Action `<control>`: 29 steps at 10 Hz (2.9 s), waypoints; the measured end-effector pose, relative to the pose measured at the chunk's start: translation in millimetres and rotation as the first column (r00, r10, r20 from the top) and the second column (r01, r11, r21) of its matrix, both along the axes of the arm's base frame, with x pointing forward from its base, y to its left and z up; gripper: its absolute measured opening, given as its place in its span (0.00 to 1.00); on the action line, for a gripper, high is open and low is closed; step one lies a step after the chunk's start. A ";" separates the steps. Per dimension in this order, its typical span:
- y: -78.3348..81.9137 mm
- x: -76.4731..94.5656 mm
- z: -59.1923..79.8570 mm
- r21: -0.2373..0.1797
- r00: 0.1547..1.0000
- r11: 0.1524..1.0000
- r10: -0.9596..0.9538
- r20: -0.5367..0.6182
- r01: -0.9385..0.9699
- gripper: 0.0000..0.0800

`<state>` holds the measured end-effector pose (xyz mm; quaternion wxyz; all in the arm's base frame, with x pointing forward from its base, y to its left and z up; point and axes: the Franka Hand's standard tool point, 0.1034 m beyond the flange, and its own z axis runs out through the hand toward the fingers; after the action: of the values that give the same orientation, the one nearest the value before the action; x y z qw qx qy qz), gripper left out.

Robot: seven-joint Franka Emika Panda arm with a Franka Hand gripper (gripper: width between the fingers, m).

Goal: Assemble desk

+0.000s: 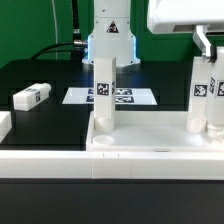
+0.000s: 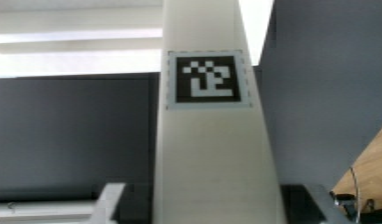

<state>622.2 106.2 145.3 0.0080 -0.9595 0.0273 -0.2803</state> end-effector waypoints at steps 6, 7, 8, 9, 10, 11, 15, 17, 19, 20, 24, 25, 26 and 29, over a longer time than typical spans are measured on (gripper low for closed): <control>-7.0 5.4 -4.7 -0.045 0.999 0.998 0.052 -0.003 -0.052 0.36; -5.5 5.6 -4.6 -0.043 0.999 0.998 0.052 -0.003 -0.052 0.36; -2.2 4.9 -4.8 -0.041 0.999 0.998 0.054 -0.004 -0.054 0.36; 0.5 4.2 -5.5 -0.041 0.998 0.997 0.058 -0.004 -0.058 0.36; 1.3 4.0 -5.7 -0.043 0.998 0.997 0.060 0.006 -0.060 0.36; 1.9 4.0 -5.9 -0.046 0.998 0.997 0.062 0.023 -0.061 0.36; 3.1 5.8 -5.9 -0.051 0.997 0.997 0.065 0.043 -0.063 0.36; 5.3 4.6 -9.7 -0.053 0.997 0.996 0.070 0.043 -0.067 0.36; 5.8 4.2 -11.0 -0.054 0.997 0.996 0.071 0.041 -0.068 0.36; 5.7 4.1 -11.4 -0.054 0.997 0.996 0.071 0.041 -0.068 0.36; 1.1 -0.9 -22.5 -0.073 0.995 0.995 0.073 0.061 -0.069 0.36; 1.6 -1.3 -24.2 -0.077 0.995 0.995 0.075 0.073 -0.070 0.36; 2.0 -0.5 -24.1 -0.080 0.993 0.994 0.077 0.088 -0.070 0.36; 2.4 1.1 -24.1 -0.083 0.991 0.994 0.076 0.108 -0.067 0.36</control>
Offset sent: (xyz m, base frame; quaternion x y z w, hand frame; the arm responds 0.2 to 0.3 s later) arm 0.0100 -0.0017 -0.0021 0.0057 -0.0067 -0.0179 0.9998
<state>623.4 108.6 121.2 -0.0186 -0.9423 -0.0187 -0.3336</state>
